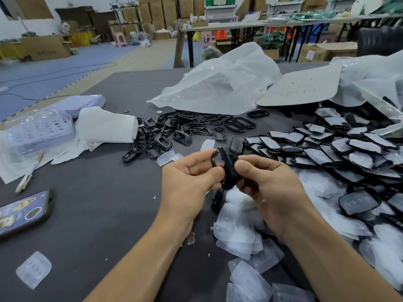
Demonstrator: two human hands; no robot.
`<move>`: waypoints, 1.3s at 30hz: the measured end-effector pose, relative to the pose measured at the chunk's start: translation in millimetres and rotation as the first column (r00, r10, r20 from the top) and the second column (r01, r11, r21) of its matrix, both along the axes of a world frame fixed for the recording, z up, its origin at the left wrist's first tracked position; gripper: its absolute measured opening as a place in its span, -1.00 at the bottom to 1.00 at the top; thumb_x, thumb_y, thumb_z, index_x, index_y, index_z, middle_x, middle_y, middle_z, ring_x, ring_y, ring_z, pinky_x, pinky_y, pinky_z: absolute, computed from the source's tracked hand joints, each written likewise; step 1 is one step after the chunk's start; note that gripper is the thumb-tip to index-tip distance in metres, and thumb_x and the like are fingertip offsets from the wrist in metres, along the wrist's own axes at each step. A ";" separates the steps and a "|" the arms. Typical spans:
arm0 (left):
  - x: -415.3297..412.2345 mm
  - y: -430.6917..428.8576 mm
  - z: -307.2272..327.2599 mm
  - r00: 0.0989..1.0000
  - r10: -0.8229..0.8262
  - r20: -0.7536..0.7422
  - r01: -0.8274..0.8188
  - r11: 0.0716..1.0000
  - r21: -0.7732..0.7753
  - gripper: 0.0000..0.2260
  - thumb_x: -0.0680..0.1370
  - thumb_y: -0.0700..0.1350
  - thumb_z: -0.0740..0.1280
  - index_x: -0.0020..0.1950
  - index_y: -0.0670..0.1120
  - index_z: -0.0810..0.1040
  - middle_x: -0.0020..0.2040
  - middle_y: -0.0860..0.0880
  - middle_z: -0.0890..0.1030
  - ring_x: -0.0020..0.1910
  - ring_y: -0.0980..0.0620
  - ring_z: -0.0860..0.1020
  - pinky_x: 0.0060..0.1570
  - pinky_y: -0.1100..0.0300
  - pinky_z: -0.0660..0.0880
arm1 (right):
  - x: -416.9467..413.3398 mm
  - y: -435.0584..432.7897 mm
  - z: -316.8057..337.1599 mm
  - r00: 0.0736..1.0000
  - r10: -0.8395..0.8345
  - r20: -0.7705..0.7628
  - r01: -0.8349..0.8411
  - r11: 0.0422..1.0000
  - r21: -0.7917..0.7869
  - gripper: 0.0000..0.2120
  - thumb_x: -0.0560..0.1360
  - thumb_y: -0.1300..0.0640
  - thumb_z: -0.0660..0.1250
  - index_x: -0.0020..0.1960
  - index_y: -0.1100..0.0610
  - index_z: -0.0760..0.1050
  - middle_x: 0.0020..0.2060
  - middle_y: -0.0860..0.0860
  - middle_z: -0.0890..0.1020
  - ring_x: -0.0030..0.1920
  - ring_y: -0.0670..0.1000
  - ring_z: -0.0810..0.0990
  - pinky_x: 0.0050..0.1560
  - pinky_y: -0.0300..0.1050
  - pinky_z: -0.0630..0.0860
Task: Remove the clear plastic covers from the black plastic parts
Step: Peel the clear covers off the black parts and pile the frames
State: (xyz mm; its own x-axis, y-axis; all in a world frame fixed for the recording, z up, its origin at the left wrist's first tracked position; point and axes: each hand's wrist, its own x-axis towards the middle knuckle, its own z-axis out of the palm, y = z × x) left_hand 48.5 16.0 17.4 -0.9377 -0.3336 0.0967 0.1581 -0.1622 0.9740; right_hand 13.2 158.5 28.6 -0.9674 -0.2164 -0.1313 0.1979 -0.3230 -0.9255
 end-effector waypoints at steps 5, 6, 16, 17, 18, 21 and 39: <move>4.4 6.0 2.2 0.999 -0.042 -0.031 0.040 0.996 -0.080 -0.60 0.45 -0.47 0.47 -0.07 0.05 0.79 -0.15 -0.10 0.77 -0.21 0.01 0.75 -0.26 0.32 0.59 | -1.6 2.6 -1.7 0.996 -0.042 -0.081 0.045 0.998 0.035 -0.80 0.51 0.35 0.42 -0.22 0.15 0.74 -0.32 0.08 0.70 -0.33 -0.02 0.52 -0.28 -0.21 0.48; 4.6 6.6 2.2 0.999 -0.036 -0.027 0.034 0.996 -0.082 -0.60 0.45 -0.47 0.48 -0.08 0.07 0.79 -0.15 -0.09 0.77 -0.20 0.01 0.75 -0.26 0.32 0.59 | -2.1 3.9 -1.9 0.990 -0.069 -0.124 0.079 0.994 0.080 -0.82 0.51 0.36 0.43 -0.19 0.18 0.74 -0.35 0.06 0.68 -0.38 -0.06 0.50 -0.33 -0.26 0.47; 4.0 0.0 -2.6 0.998 0.056 0.007 -0.054 0.982 -0.179 -0.67 0.45 -0.35 0.53 -0.02 0.10 0.77 -0.18 -0.03 0.77 -0.20 -0.02 0.75 -0.24 0.28 0.61 | 2.6 1.4 -1.7 0.965 0.161 -0.208 -0.124 0.975 0.184 -0.79 0.50 0.42 0.39 -0.09 0.18 0.74 -0.29 0.05 0.70 -0.30 -0.09 0.58 -0.28 -0.31 0.47; 3.9 -0.4 -3.1 0.998 0.059 0.009 -0.056 0.981 -0.186 -0.67 0.45 -0.34 0.53 -0.02 0.11 0.77 -0.18 -0.02 0.77 -0.21 0.01 0.75 -0.24 0.29 0.61 | 3.7 1.0 -2.8 0.964 0.170 -0.205 -0.139 0.977 0.161 -0.76 0.49 0.47 0.38 -0.08 0.19 0.74 -0.31 0.02 0.71 -0.34 -0.14 0.60 -0.30 -0.36 0.48; 4.0 -0.3 -3.2 0.998 0.059 0.010 -0.056 0.980 -0.190 -0.66 0.45 -0.34 0.52 -0.03 0.12 0.77 -0.17 -0.01 0.77 -0.20 0.02 0.75 -0.25 0.30 0.61 | 4.4 0.5 -3.8 0.968 0.161 -0.194 -0.136 0.981 0.138 -0.74 0.48 0.50 0.37 -0.06 0.21 0.73 -0.33 0.01 0.71 -0.37 -0.17 0.61 -0.33 -0.39 0.49; 4.8 -0.4 -2.4 0.998 0.057 0.014 -0.053 0.977 -0.205 -0.63 0.46 -0.29 0.52 -0.03 0.22 0.75 -0.17 0.02 0.77 -0.18 0.05 0.75 -0.22 0.29 0.60 | 4.4 -0.6 -5.6 0.978 0.107 -0.181 -0.094 0.992 0.081 -0.72 0.47 0.55 0.34 0.01 0.27 0.70 -0.36 0.02 0.70 -0.43 -0.18 0.60 -0.37 -0.41 0.47; 6.6 6.6 -1.1 0.997 0.037 0.070 -0.032 0.998 -0.060 -0.82 0.53 -0.26 0.49 -0.09 0.02 0.79 -0.15 -0.06 0.77 -0.19 0.03 0.69 -0.17 0.30 0.61 | 5.5 -0.3 -3.6 0.961 0.020 -0.275 0.026 0.987 0.161 -0.75 0.43 0.46 0.46 -0.07 0.14 0.72 -0.31 0.03 0.73 -0.39 -0.14 0.61 -0.35 -0.33 0.49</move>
